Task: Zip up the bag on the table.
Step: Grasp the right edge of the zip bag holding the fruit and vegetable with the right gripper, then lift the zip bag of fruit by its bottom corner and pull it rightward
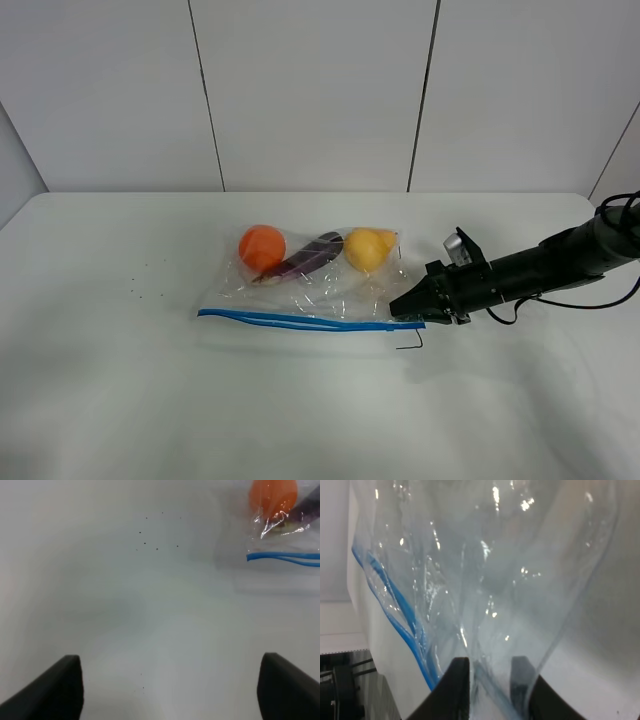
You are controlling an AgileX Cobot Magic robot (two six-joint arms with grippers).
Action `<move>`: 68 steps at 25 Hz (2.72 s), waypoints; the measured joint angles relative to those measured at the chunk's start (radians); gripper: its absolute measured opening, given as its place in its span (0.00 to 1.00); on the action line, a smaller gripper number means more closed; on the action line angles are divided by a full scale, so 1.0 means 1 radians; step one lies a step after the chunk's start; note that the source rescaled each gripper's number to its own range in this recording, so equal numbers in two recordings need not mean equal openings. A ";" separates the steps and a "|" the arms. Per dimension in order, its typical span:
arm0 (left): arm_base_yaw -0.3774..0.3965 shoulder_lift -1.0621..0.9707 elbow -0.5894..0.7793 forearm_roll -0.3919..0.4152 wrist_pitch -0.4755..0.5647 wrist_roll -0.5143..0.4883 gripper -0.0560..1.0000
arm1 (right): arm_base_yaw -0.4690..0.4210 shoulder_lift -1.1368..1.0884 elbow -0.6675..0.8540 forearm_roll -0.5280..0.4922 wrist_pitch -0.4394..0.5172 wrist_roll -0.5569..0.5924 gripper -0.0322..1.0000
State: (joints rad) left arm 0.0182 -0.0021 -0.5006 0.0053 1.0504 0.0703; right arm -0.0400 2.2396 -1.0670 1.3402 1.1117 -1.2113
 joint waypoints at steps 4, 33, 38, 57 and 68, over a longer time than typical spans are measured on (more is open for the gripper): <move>0.000 0.000 0.000 0.000 0.000 0.000 0.92 | 0.000 0.000 0.000 -0.005 0.000 0.005 0.26; 0.000 0.000 0.000 0.000 0.000 0.000 0.92 | 0.000 -0.002 0.000 0.069 0.092 0.143 0.03; 0.000 0.000 0.000 0.000 0.000 0.000 0.92 | 0.000 -0.031 0.000 0.097 0.092 0.207 0.03; 0.000 0.000 0.000 0.000 0.000 0.000 0.92 | 0.066 -0.152 0.001 0.242 0.089 0.391 0.03; 0.000 0.000 0.000 0.001 0.000 0.000 0.92 | 0.101 -0.152 0.001 0.321 0.089 0.420 0.03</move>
State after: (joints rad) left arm 0.0182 -0.0021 -0.5006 0.0063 1.0504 0.0703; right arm 0.0608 2.0879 -1.0661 1.6610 1.2005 -0.7914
